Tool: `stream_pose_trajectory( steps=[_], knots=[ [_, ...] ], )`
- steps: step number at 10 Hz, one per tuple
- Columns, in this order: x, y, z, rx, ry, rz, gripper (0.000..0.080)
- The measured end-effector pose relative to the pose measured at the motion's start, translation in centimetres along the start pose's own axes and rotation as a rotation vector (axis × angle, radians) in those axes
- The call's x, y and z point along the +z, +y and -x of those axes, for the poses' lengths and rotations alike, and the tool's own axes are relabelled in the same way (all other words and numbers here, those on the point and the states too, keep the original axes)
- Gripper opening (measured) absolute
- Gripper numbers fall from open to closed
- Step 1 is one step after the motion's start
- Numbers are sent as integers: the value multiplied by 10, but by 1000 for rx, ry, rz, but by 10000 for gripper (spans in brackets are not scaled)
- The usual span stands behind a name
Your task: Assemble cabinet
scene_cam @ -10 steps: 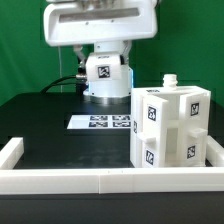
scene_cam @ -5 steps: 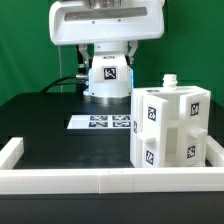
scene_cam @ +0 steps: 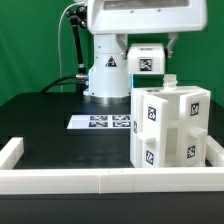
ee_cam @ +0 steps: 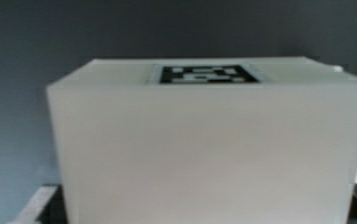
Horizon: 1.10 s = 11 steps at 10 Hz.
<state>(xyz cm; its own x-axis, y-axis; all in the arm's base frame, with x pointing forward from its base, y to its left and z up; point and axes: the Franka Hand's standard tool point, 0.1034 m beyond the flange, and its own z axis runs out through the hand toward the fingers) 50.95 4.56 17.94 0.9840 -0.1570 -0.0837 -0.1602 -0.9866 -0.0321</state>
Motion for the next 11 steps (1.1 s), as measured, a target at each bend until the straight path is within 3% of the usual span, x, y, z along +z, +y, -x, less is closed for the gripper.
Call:
stream_pose_trajectory(
  steps=[3, 8, 11],
  knots=[
    [8, -32, -13, -8, 10, 10, 566],
    [10, -25, -15, -43, 11, 9, 566],
    [15, -28, -31, -63, 22, 16, 566]
  ],
)
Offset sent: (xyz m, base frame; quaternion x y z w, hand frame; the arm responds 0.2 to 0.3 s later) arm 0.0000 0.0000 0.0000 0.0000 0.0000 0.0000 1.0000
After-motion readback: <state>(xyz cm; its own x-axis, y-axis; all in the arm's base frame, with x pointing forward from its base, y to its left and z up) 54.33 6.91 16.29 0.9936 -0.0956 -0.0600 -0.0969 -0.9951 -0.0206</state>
